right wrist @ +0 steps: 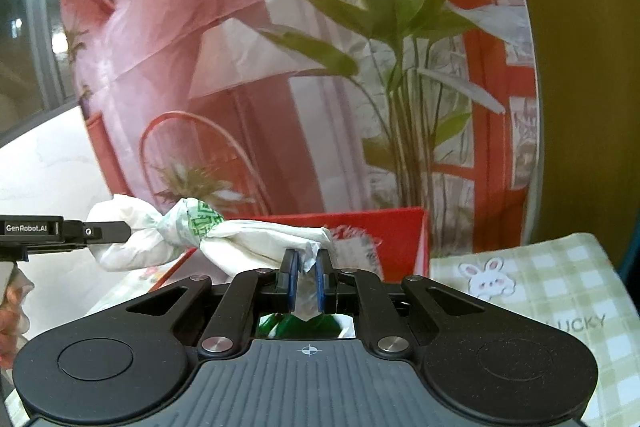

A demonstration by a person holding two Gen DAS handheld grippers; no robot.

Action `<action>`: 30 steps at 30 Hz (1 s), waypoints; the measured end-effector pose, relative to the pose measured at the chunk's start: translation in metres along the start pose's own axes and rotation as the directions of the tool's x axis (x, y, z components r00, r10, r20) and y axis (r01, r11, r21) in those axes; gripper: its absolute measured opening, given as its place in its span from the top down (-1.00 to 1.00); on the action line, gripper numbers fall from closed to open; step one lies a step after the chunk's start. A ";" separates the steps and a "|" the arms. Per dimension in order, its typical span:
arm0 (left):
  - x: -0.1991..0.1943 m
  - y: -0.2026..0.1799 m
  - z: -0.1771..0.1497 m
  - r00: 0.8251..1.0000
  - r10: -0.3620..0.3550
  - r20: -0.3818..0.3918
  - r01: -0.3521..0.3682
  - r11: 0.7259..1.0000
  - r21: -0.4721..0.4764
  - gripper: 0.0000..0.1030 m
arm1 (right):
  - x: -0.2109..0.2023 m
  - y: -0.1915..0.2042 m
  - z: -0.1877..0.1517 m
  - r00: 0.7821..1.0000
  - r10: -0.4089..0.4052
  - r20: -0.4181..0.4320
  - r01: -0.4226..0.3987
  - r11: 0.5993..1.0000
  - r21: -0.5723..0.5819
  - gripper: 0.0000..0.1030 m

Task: Organize soft objects
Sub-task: 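Lift the white tissue bundle with both grippers over the red box, then lower the white bundle into the red box and open both grippers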

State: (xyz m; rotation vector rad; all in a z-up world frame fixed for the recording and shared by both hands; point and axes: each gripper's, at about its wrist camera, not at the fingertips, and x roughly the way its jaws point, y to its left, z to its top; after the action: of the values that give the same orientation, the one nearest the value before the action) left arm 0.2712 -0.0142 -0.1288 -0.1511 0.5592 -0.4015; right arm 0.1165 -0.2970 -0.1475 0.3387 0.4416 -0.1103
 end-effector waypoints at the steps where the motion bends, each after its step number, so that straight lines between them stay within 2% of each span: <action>1: 0.010 -0.001 0.003 1.000 0.011 -0.012 -0.011 1.000 0.010 0.53 | 0.006 -0.002 0.003 1.000 -0.010 -0.004 0.010 1.000 0.007 0.83; 7: 0.062 0.007 0.008 0.994 0.058 -0.097 -0.058 0.998 0.007 0.53 | 0.055 -0.012 0.019 0.993 -0.090 -0.078 0.090 0.996 -0.004 0.83; 10: 0.078 0.016 0.005 0.989 0.070 -0.130 -0.070 0.998 0.006 0.53 | 0.076 -0.020 0.023 0.987 -0.106 -0.119 0.112 0.993 0.040 0.83; 14: 0.094 0.019 0.004 0.984 0.090 -0.155 -0.086 0.996 0.030 0.53 | 0.097 -0.029 0.024 0.981 -0.123 -0.153 0.137 0.986 0.090 0.83; 22: 0.113 0.032 0.008 0.979 0.068 -0.190 -0.067 0.998 0.013 0.51 | 0.123 -0.031 0.024 0.969 -0.153 -0.192 0.167 0.984 0.062 0.85; 25: 0.118 0.031 0.010 0.979 0.075 -0.192 -0.070 0.997 0.034 0.34 | 0.129 -0.030 0.024 0.965 -0.173 -0.195 0.185 0.982 0.047 0.85; 27: 0.119 0.031 0.009 0.979 0.077 -0.191 -0.072 0.997 0.035 0.12 | 0.132 -0.029 0.024 0.962 -0.186 -0.199 0.198 0.979 0.039 0.86; 30: 0.120 0.031 0.006 0.977 0.092 -0.195 -0.086 0.996 0.040 0.02 | 0.137 -0.027 0.022 0.957 -0.196 -0.213 0.209 0.977 0.037 0.86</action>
State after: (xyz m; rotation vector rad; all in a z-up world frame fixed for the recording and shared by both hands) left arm 0.3775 -0.0353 -0.1891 -0.0556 0.7511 -0.3400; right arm 0.2440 -0.3343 -0.1967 0.3638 0.6823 -0.2902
